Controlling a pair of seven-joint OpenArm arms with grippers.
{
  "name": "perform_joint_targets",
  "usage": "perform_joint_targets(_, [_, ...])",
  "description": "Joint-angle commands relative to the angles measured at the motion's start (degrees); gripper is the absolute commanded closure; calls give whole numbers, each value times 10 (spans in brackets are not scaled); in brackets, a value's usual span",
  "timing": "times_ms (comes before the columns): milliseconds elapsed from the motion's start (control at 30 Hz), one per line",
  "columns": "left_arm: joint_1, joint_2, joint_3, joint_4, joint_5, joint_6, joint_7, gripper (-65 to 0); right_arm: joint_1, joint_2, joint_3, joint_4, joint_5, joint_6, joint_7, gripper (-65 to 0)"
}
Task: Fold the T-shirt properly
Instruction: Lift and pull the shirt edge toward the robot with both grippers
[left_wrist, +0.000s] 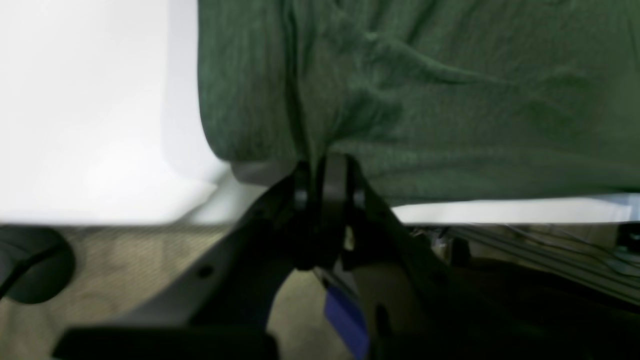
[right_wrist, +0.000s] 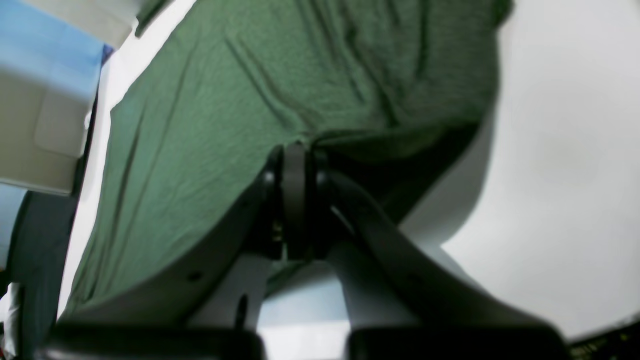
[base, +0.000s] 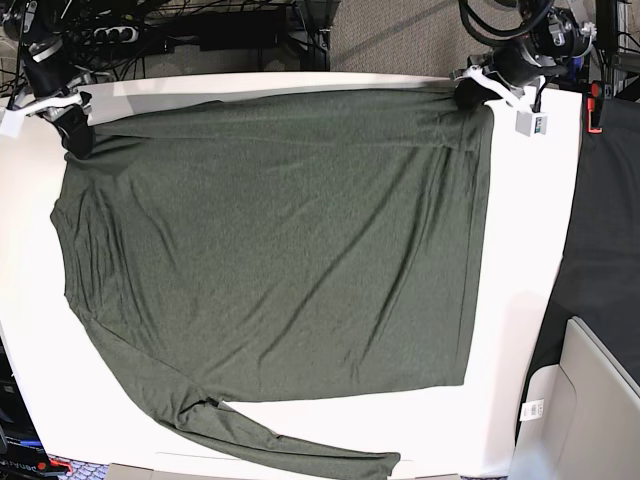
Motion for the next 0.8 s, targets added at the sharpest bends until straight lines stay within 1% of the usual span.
perform_joint_targets(0, [1, -7, -4, 17, -7, -2, -3, 0, -1, 9, 11, 12, 19, 8, 13, -5])
perform_joint_targets(67, [0, -11, -6, 24, -7, -2, -3, 0, 0, 9, 18, 12, 21, 8, 12, -5])
perform_joint_targets(200, [-6, -13, -36, 29, -20, -2, -3, 0, 16, 11, 23, 12, 18, 8, 15, -5])
perform_joint_targets(300, [-39, -15, -40, 27, -53, -2, -2, 0, 47, 12, 23, 4, 13, 8, 15, -5])
perform_joint_targets(367, [-65, -15, -40, 27, -64, 0, -2, 0, 76, 12, 20, 0, -8, 8, 15, -5])
perform_joint_targets(533, [-126, -13, -34, 21, -64, 1, -2, 0, 141, 12, 4, -33, -53, 8, 15, -5])
perform_joint_targets(667, [-173, -13, -33, 2, -64, 1, 7, 0, 187, 27, -12, -78, -67, 8, 15, -5])
perform_joint_targets(767, [-207, -14, -33, -27, -64, 0, 7, 0, 223, 29, -17, -111, -68, 8, 15, -5])
